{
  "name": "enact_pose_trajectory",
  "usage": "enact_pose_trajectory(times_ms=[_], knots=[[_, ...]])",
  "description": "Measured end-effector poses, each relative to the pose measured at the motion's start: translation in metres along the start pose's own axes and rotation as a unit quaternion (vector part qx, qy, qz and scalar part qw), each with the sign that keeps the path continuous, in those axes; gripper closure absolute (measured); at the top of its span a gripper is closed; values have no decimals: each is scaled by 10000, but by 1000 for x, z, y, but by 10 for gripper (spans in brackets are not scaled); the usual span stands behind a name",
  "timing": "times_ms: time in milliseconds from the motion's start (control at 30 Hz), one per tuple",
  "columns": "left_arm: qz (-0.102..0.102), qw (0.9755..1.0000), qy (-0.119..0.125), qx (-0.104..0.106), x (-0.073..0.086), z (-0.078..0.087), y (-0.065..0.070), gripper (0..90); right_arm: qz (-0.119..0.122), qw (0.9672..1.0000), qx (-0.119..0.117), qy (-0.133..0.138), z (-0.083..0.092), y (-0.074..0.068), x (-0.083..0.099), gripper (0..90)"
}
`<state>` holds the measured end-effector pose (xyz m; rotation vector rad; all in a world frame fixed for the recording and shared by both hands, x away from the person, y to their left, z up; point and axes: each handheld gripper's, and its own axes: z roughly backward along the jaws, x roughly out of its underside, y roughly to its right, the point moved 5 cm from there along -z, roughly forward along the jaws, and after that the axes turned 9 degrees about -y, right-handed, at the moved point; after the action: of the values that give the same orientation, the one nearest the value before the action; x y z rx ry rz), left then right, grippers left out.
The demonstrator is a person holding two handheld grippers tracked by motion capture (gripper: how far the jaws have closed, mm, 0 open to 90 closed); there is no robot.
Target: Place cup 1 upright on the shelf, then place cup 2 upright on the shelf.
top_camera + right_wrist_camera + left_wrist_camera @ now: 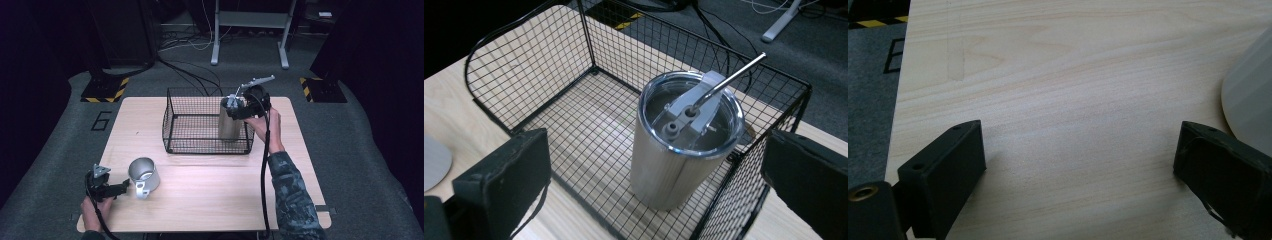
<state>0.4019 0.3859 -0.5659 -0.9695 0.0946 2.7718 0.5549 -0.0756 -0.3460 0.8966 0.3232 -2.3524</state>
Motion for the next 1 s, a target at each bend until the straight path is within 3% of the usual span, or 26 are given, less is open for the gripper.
enact_pose_trajectory(times_ms=[33, 233, 433, 667, 700, 767, 1000], knots=[[4, 10000, 3, 1, 0, 0, 0, 62, 137, 9999, -16, 103, 7, -1, 5, 0], [26, 10000, 23, 4, 0, 0, 0, 62, 182, 9997, -8, 181, 22, -6, 19, 0], [40, 10000, 37, 7, 0, 0, 1, 62, 193, 9995, 7, 235, 32, -10, 47, 0], [9, 10000, 11, 2, 0, 0, 0, 62, 33, 9996, 13, 273, 37, -11, 79, 0], [9, 10000, 10, 1, 0, 0, 0, 61, 3, 9995, 29, 304, 38, -11, 90, 0], [4, 10000, 3, -2, 0, 0, 0, 61, -25, 9995, 33, 307, 38, -11, 94, 0], [18, 10000, -31, 1, 0, 0, 0, 60, -283, 9991, 144, 285, 35, -2, 131, 0]])
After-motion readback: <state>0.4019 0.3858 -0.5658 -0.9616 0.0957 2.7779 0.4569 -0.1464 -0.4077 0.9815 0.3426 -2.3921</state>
